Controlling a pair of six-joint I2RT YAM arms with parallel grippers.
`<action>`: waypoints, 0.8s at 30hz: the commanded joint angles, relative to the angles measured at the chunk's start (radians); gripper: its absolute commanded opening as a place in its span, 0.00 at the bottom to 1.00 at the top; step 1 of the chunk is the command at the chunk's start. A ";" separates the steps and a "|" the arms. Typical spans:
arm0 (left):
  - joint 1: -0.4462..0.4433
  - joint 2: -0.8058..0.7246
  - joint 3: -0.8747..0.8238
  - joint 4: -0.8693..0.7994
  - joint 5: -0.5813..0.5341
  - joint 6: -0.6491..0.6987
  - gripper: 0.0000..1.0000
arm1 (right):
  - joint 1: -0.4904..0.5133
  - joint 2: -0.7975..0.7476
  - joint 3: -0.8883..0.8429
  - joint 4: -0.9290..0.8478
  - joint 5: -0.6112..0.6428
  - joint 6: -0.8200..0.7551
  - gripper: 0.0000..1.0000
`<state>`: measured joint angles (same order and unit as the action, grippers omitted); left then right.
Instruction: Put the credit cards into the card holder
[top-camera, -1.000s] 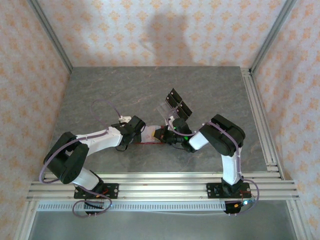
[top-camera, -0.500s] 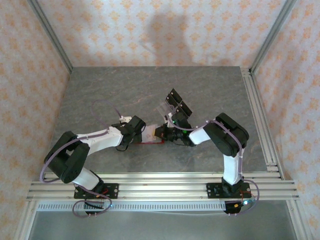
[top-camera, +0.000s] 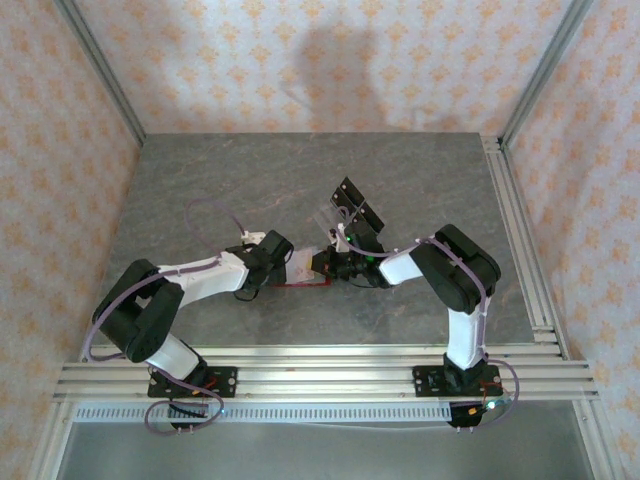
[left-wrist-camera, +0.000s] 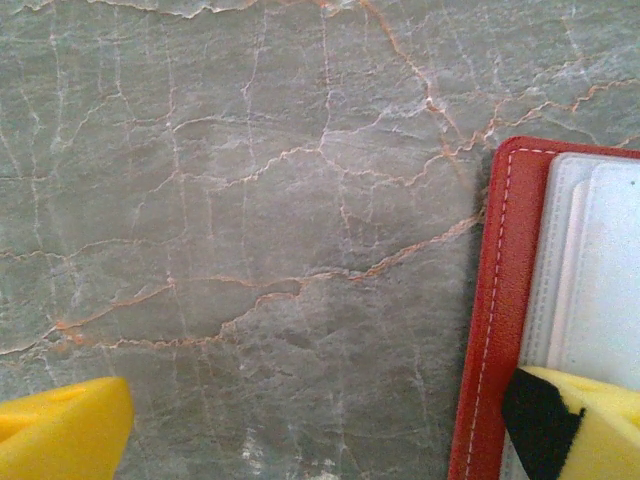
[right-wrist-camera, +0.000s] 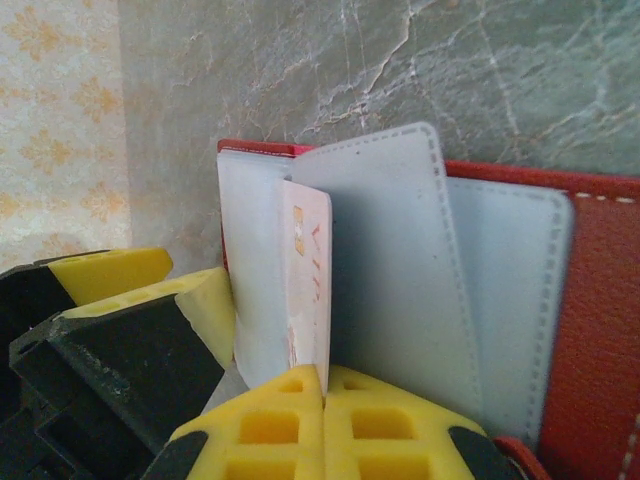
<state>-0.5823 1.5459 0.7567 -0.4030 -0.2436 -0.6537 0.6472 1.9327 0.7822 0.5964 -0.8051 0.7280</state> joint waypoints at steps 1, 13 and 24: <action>-0.002 0.048 -0.009 -0.021 0.013 0.005 0.99 | 0.007 0.045 0.015 -0.077 0.011 -0.016 0.00; -0.003 0.055 -0.013 -0.020 0.015 0.003 0.98 | 0.026 0.060 0.038 -0.089 0.015 -0.015 0.00; -0.003 0.087 0.006 -0.035 0.008 0.002 0.98 | -0.015 -0.026 0.020 -0.112 -0.006 -0.018 0.00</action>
<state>-0.5823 1.5757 0.7788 -0.3958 -0.2440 -0.6563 0.6449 1.9415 0.8181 0.5632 -0.8227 0.7280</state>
